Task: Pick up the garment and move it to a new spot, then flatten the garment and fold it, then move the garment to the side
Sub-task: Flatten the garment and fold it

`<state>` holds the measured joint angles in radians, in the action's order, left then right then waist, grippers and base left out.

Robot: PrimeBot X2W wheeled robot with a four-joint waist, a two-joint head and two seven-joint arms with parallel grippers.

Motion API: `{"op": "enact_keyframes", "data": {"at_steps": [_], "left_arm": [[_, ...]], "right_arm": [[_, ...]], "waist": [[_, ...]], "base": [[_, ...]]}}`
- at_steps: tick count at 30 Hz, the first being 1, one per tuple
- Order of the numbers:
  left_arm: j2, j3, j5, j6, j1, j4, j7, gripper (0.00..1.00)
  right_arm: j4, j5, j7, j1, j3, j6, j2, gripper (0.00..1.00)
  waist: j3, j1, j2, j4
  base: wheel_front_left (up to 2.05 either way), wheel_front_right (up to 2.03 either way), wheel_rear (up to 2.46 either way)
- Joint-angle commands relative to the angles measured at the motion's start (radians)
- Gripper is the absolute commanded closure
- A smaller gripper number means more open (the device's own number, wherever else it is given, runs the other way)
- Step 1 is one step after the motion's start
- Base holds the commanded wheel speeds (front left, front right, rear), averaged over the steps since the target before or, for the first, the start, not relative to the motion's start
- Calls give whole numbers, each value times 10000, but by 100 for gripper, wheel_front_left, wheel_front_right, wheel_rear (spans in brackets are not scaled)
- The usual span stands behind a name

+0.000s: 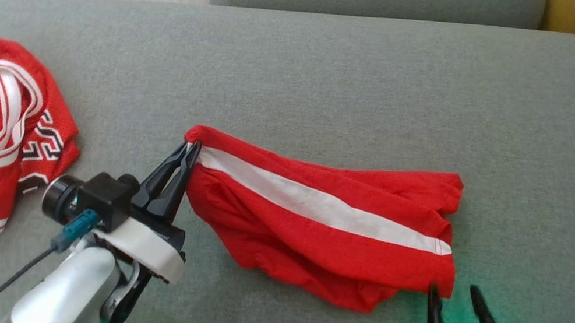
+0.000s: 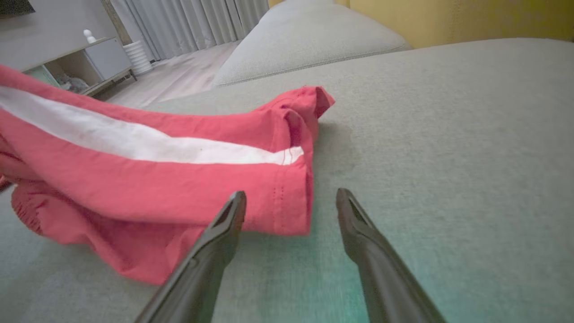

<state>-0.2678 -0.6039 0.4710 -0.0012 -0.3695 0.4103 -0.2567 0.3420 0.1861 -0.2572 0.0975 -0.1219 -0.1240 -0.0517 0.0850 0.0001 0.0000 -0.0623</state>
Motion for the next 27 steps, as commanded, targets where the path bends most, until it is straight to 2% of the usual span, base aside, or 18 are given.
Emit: {"op": "enact_keyframes", "data": {"at_steps": [1,7,14,16,19,20,21,22,23,27], "left_arm": [[-72,544,-143,-68,-332,-377,-51,100],[62,759,-505,-271,-282,-385,-51,100],[250,885,-755,-441,-287,-297,-51,100],[296,949,-826,-474,-297,-277,-51,100],[328,1061,-925,-519,-274,-262,-51,100],[338,1095,-956,-534,-263,-254,-51,100],[351,1132,-981,-547,-249,-243,-51,100],[365,1170,-1002,-560,-233,-230,-51,100],[410,1241,-1044,-583,-194,-224,-51,100],[500,1400,-1162,-618,-89,-419,-51,100]], "right_arm": [[-147,173,-46,-705,-285,-67,-260,0],[479,481,-46,-1796,-761,-67,-674,0],[1440,534,-46,-2285,-1530,-67,-1017,0],[1597,571,-46,-2404,-1660,-67,-1050,7],[1763,642,-46,-2589,-1732,-67,-985,27],[1821,656,-46,-2661,-1772,-67,-967,39],[1874,663,-46,-2734,-1810,-67,-948,56],[1914,682,-46,-2798,-1832,-67,-921,82],[1944,690,-46,-2884,-1852,-67,-880,100],[1511,414,-46,-2845,-1577,-67,-924,100]], "waist": [[84,-1,0,70],[242,-1,0,131],[305,-1,0,231],[345,-1,0,236],[394,-1,0,212],[399,-1,0,202],[396,-1,0,195],[389,-1,0,187],[359,-1,0,183],[271,-1,0,180]], "base": [[0,0,0],[0,0,0],[0,0,0],[0,0,0],[0,0,0],[0,0,0],[0,0,0],[0,0,0],[0,0,0],[0,0,0]]}}
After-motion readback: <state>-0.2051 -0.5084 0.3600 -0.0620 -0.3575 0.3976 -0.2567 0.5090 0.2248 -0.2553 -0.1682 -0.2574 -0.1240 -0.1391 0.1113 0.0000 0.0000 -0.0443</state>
